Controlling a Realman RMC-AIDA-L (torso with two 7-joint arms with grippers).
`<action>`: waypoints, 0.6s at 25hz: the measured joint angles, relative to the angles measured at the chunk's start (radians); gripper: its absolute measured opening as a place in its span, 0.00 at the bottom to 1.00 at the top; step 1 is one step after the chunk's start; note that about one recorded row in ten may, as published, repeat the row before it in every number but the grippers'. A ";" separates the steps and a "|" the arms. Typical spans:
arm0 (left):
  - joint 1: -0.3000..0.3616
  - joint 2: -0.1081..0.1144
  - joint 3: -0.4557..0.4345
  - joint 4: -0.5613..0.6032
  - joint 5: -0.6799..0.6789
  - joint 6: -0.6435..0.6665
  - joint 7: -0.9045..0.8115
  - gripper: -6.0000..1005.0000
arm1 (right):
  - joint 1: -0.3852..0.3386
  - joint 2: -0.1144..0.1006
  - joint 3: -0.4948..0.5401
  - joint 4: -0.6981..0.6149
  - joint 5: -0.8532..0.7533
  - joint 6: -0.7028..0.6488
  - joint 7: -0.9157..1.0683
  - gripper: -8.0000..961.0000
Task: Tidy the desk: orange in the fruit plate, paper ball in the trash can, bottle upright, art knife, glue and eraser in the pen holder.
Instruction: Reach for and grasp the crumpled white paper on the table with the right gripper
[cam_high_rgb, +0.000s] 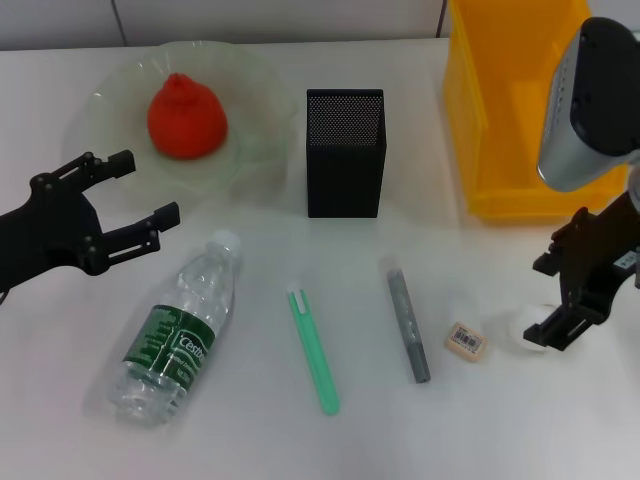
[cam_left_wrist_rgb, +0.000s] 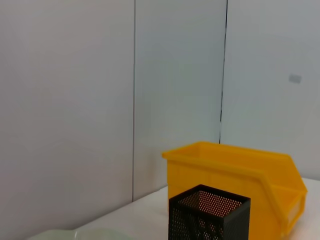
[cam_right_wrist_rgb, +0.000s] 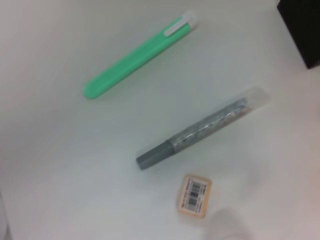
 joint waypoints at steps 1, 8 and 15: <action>0.000 -0.001 0.001 -0.001 0.002 -0.001 0.000 0.85 | 0.001 0.000 0.000 0.024 -0.001 0.010 -0.012 0.86; 0.000 -0.004 -0.003 -0.012 0.012 -0.011 0.006 0.85 | 0.022 -0.004 -0.014 0.176 -0.024 0.092 -0.059 0.85; -0.010 -0.006 -0.003 -0.029 0.012 -0.029 0.006 0.85 | 0.041 -0.004 -0.037 0.297 -0.033 0.178 -0.079 0.84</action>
